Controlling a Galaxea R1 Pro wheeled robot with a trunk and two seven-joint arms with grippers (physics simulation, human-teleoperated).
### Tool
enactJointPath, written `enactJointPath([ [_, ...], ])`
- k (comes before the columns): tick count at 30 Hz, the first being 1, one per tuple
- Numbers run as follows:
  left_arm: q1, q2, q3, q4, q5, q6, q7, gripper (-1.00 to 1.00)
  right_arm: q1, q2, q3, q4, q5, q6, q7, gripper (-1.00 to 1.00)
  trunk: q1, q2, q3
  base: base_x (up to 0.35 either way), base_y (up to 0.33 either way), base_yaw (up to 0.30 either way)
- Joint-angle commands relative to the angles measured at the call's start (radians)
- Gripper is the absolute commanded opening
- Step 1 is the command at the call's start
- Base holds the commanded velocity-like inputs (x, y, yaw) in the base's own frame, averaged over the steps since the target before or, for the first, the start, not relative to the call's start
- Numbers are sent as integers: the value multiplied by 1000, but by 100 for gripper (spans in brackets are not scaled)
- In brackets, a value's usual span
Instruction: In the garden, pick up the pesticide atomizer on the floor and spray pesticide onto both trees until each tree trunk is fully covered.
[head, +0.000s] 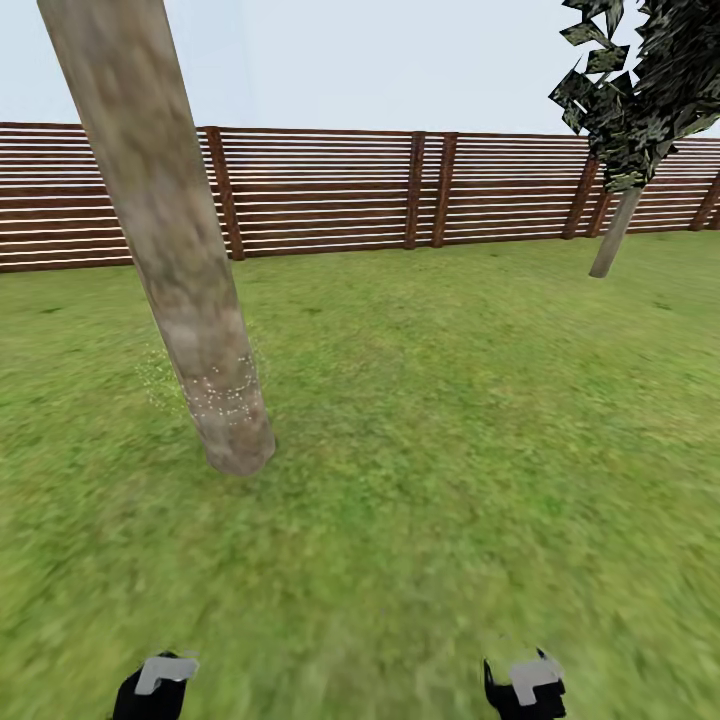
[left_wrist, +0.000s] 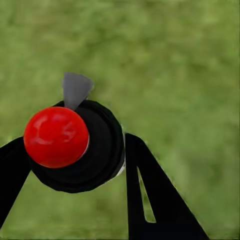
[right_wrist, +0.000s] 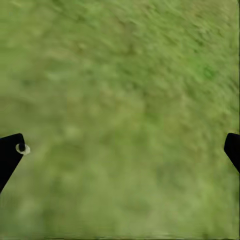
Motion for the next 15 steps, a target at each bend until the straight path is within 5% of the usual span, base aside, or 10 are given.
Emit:
enactJointPath([
  [1, 11, -1, 0, 1, 6, -6, 1, -100, 4, 2, -4, 4, 11, -10, -27, 100, 0, 0, -1, 0, 0, 0],
  [15, 28, -19, 2, 24, 34, -7, 9, -100, 24, 10, -3, 49, 16, -6, -41, 100, 0, 0, -1, 0, 0, 0],
])
